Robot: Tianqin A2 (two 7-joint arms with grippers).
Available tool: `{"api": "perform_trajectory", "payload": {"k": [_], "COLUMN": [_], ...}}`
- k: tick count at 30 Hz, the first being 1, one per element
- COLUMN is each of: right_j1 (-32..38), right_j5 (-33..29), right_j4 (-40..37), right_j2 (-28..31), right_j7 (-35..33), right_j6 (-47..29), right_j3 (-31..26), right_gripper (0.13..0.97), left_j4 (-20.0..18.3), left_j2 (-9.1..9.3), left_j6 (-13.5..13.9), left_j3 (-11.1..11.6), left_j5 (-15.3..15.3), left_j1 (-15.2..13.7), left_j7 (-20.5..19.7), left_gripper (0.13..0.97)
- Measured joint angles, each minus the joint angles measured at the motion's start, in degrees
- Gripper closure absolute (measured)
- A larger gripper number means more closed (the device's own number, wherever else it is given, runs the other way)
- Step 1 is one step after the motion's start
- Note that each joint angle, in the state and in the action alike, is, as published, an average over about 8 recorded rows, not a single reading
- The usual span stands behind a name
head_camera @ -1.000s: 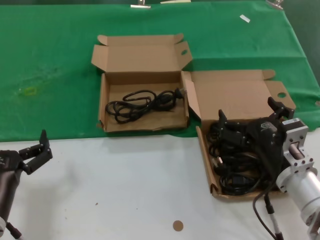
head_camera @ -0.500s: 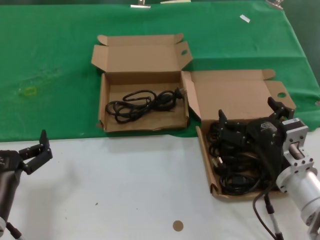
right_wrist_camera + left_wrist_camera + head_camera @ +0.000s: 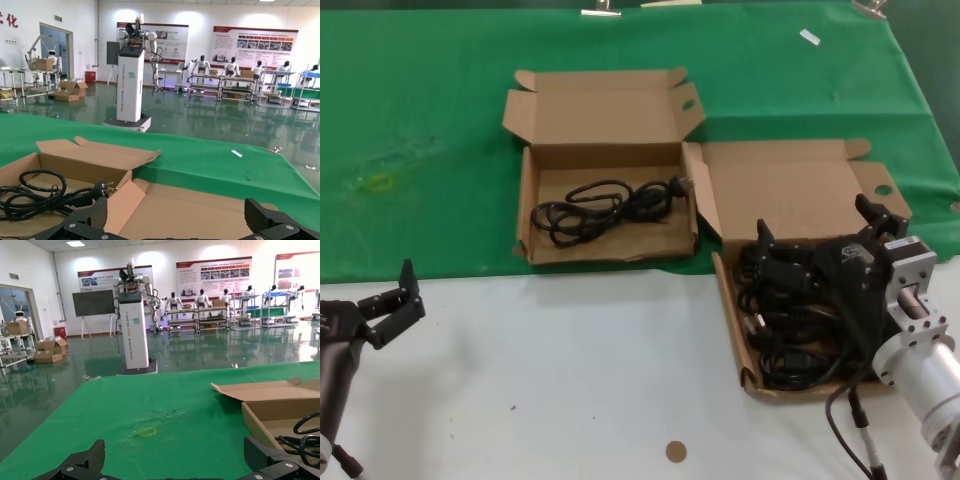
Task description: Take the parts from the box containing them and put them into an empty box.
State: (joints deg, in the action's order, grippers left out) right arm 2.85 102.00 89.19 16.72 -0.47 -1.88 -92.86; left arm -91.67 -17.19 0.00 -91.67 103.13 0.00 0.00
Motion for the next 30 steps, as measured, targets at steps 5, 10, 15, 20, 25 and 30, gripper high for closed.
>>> {"api": "perform_trajectory", "payload": {"k": [5, 10, 15, 20, 25, 30], "right_j1": [0.00, 0.00, 0.00, 0.00, 0.00, 0.00], "right_j5": [0.00, 0.00, 0.00, 0.00, 0.00, 0.00], "right_j4": [0.00, 0.00, 0.00, 0.00, 0.00, 0.00], "right_j2": [0.00, 0.00, 0.00, 0.00, 0.00, 0.00], "right_j7": [0.00, 0.00, 0.00, 0.00, 0.00, 0.00], "right_j6": [0.00, 0.00, 0.00, 0.00, 0.00, 0.00], "right_j3": [0.00, 0.00, 0.00, 0.00, 0.00, 0.00], "right_gripper": [0.129, 0.129, 0.129, 0.129, 0.129, 0.129], "left_j4": [0.00, 0.00, 0.00, 0.00, 0.00, 0.00], "left_j2": [0.00, 0.00, 0.00, 0.00, 0.00, 0.00], "left_j6": [0.00, 0.00, 0.00, 0.00, 0.00, 0.00], "left_j3": [0.00, 0.00, 0.00, 0.00, 0.00, 0.00], "left_j5": [0.00, 0.00, 0.00, 0.00, 0.00, 0.00], "left_j1": [0.00, 0.00, 0.00, 0.00, 0.00, 0.00], "left_j7": [0.00, 0.00, 0.00, 0.00, 0.00, 0.00], "left_gripper": [0.132, 0.132, 0.132, 0.132, 0.132, 0.132]}}
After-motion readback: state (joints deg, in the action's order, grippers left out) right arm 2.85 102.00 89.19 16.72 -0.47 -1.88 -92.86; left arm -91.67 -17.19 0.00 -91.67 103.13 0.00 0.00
